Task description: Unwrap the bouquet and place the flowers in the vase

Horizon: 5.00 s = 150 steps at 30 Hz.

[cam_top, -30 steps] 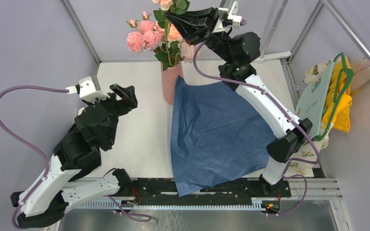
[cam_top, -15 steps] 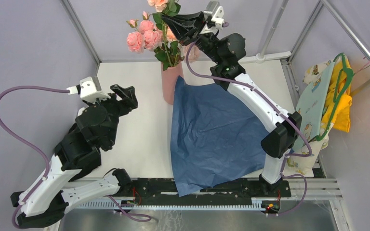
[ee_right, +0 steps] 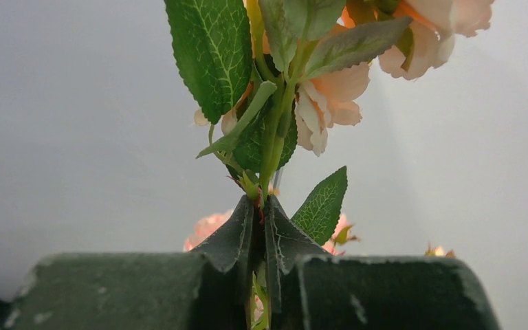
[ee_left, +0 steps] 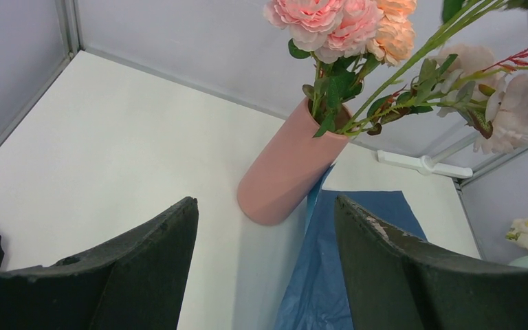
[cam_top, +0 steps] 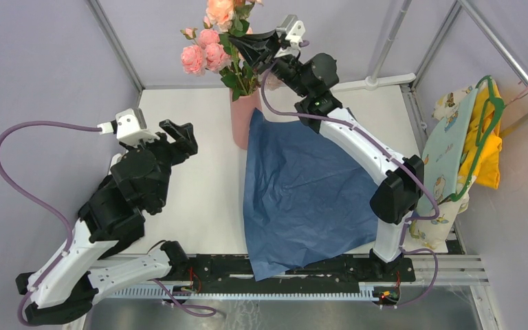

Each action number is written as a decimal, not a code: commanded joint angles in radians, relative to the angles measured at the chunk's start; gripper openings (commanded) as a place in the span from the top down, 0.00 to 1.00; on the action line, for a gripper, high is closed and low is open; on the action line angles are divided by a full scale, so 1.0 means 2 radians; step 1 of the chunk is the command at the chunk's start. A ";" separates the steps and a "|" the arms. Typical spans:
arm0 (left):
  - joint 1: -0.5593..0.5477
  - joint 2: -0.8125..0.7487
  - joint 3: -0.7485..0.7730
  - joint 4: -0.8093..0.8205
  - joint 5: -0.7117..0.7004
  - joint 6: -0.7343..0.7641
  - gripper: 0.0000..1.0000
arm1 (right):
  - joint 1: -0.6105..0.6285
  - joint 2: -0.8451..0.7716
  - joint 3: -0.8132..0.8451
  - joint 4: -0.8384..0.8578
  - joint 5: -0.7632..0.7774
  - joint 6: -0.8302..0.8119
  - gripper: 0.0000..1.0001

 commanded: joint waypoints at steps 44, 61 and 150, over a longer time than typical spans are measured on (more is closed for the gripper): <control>-0.002 0.008 0.000 0.006 -0.025 -0.025 0.22 | -0.003 0.022 -0.173 -0.002 0.042 -0.024 0.97; -0.003 0.012 0.002 0.005 -0.027 -0.024 0.22 | -0.005 0.020 -0.199 0.000 0.047 -0.008 0.58; -0.002 0.000 -0.010 -0.017 -0.031 -0.056 0.21 | -0.004 -0.574 -0.644 -0.205 0.584 -0.060 0.02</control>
